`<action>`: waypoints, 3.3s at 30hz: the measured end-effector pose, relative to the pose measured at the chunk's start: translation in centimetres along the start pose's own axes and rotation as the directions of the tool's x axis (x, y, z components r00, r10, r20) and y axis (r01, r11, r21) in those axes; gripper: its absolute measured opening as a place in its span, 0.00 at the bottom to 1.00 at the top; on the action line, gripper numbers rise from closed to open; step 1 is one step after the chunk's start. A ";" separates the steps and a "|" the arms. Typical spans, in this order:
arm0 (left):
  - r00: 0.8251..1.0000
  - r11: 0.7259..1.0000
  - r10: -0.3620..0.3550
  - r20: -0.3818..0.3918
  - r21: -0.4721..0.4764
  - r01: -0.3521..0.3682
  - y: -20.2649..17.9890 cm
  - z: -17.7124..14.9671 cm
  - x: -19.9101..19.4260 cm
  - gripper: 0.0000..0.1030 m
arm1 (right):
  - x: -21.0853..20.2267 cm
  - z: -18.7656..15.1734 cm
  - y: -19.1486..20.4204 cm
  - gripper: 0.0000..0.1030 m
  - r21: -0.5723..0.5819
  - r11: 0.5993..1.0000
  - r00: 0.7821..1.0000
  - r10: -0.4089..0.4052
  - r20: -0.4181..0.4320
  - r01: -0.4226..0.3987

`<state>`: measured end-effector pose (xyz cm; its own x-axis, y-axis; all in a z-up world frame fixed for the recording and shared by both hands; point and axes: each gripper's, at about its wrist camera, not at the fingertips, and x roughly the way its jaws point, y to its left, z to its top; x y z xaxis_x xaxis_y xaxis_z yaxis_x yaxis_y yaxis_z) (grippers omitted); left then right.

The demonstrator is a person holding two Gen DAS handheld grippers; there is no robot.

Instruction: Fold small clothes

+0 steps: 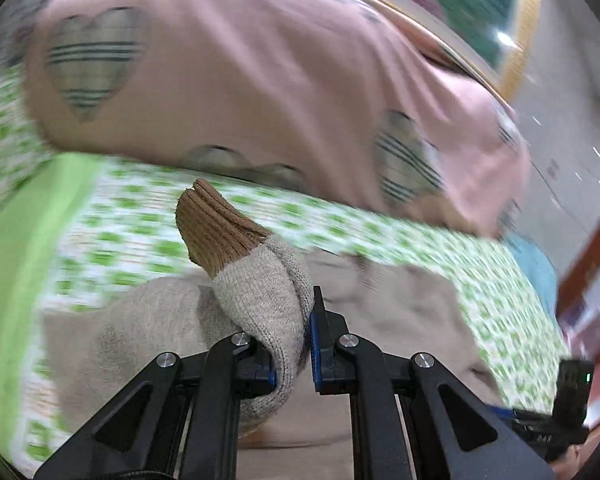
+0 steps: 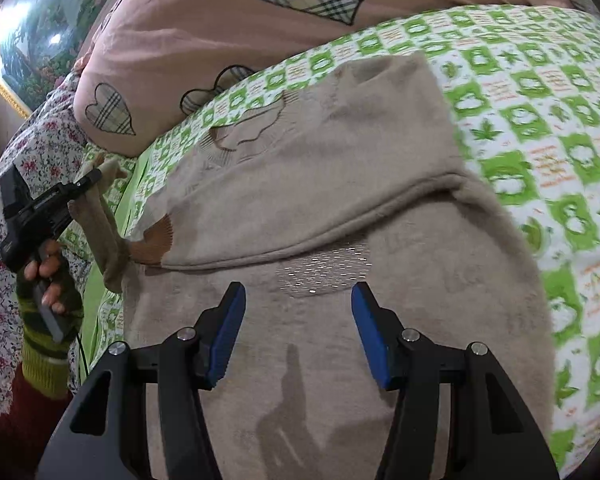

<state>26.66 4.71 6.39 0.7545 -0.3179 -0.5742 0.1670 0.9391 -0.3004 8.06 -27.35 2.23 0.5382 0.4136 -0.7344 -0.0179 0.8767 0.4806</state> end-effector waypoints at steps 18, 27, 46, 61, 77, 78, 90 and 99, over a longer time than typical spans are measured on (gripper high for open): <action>0.966 0.968 0.090 -0.242 0.251 -0.027 -10.3 -9.0 7.6 0.66 | -2.3 0.3 -4.0 0.55 0.118 0.993 0.998 -0.001 0.057 -0.005; 0.932 0.962 0.271 -0.239 0.087 -0.258 -0.6 -12.3 -2.0 0.74 | 1.4 3.9 2.1 0.55 -0.023 0.997 0.996 0.073 0.045 -0.072; 0.866 0.878 0.409 -0.288 -0.132 -0.459 10.5 -12.0 -0.7 0.66 | 4.0 10.1 1.4 0.08 0.047 0.985 0.966 0.152 0.210 -0.165; 0.883 0.873 0.380 -0.278 -0.209 -0.441 11.0 -12.2 -1.7 0.58 | 5.3 6.9 -5.4 0.29 0.208 0.976 0.994 0.042 0.103 -0.063; 0.941 0.925 0.212 -0.263 -0.257 -0.281 11.3 -12.6 -4.8 0.55 | 2.5 5.6 -4.8 0.19 0.132 0.989 0.991 -0.079 0.104 0.065; 0.956 0.935 0.170 -0.241 -0.266 -0.233 11.2 -12.5 -5.6 0.57 | 2.0 5.5 -4.9 0.24 0.129 0.989 0.990 -0.086 0.115 0.071; 0.952 0.935 0.005 -0.306 -0.337 -0.114 13.2 -8.6 2.4 0.44 | 0.7 5.1 -1.9 0.41 0.070 0.997 0.986 -0.049 0.159 0.038; 0.958 0.954 0.145 -0.248 -0.221 -0.201 12.2 -8.1 2.7 0.13 | -0.4 3.8 -0.9 0.42 0.037 0.999 0.991 -0.039 0.128 0.034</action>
<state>25.60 14.20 -5.01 0.5899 -0.2011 -0.7820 -0.1324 0.9313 -0.3393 11.04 -29.28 3.93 0.6419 0.3445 -0.6851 0.0315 0.8808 0.4724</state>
